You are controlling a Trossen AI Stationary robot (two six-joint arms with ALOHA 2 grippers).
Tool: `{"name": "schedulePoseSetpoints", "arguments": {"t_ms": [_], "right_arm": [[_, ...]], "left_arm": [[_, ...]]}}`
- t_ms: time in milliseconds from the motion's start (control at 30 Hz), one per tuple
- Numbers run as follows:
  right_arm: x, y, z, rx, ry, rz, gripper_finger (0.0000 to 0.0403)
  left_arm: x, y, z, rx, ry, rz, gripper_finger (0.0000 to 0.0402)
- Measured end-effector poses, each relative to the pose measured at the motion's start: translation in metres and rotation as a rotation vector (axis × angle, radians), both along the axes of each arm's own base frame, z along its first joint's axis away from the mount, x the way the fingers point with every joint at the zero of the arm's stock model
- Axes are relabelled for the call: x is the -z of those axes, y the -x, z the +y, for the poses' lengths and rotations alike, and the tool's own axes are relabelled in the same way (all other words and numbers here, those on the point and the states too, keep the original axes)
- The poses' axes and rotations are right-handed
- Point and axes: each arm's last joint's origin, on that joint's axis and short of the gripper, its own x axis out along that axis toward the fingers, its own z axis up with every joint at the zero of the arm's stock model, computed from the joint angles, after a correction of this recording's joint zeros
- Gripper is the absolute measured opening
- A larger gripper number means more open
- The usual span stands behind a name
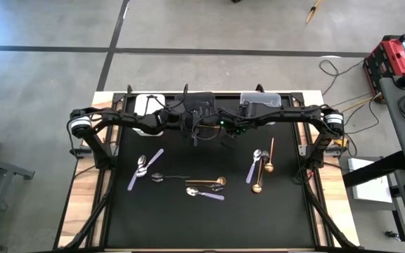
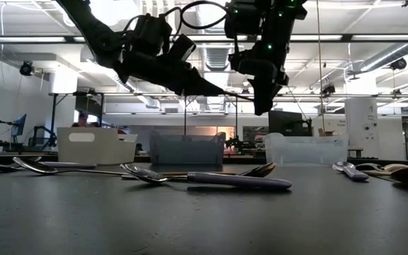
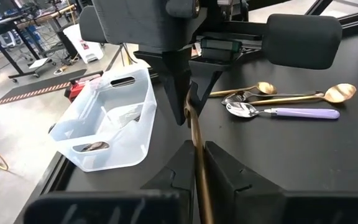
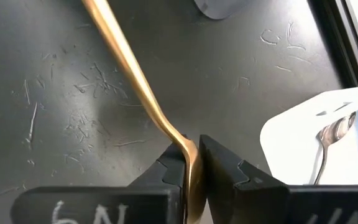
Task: Sort silverware by color (type)
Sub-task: Put the gold spoon into the black bin
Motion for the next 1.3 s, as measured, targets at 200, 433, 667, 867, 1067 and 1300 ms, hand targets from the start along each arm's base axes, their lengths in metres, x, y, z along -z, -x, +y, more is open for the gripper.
{"name": "schedulePoseSetpoints", "arguments": {"t_ms": [200, 433, 667, 867, 1067, 1300], "right_arm": [[-0.003, 0.000, 0.000, -0.001, 0.003, -0.015, 0.0052], [-0.015, 0.006, 0.001, -0.010, 0.012, -0.049, 0.0119], [-0.042, 0.022, 0.003, 0.005, 0.074, -0.124, 0.0171], [-0.070, 0.042, 0.006, 0.038, 0.160, -0.207, 0.0188], [-0.081, 0.051, 0.007, 0.050, 0.191, -0.310, 0.0189], [-0.079, 0.050, 0.006, 0.060, 0.212, -0.307, 0.0189]], "left_arm": [[0.000, 0.000, 0.000, -0.003, -0.001, -0.001, 0.0003], [0.001, 0.001, 0.001, -0.014, 0.001, 0.001, 0.0002], [-0.006, 0.017, 0.018, -0.089, 0.034, -0.013, 0.0002], [-0.012, 0.054, 0.054, -0.289, 0.111, 0.043, 0.0002], [-0.009, 0.089, 0.086, -0.506, 0.282, 0.127, 0.0002], [-0.011, 0.092, 0.090, -0.574, 0.439, 0.141, 0.0002]]}}
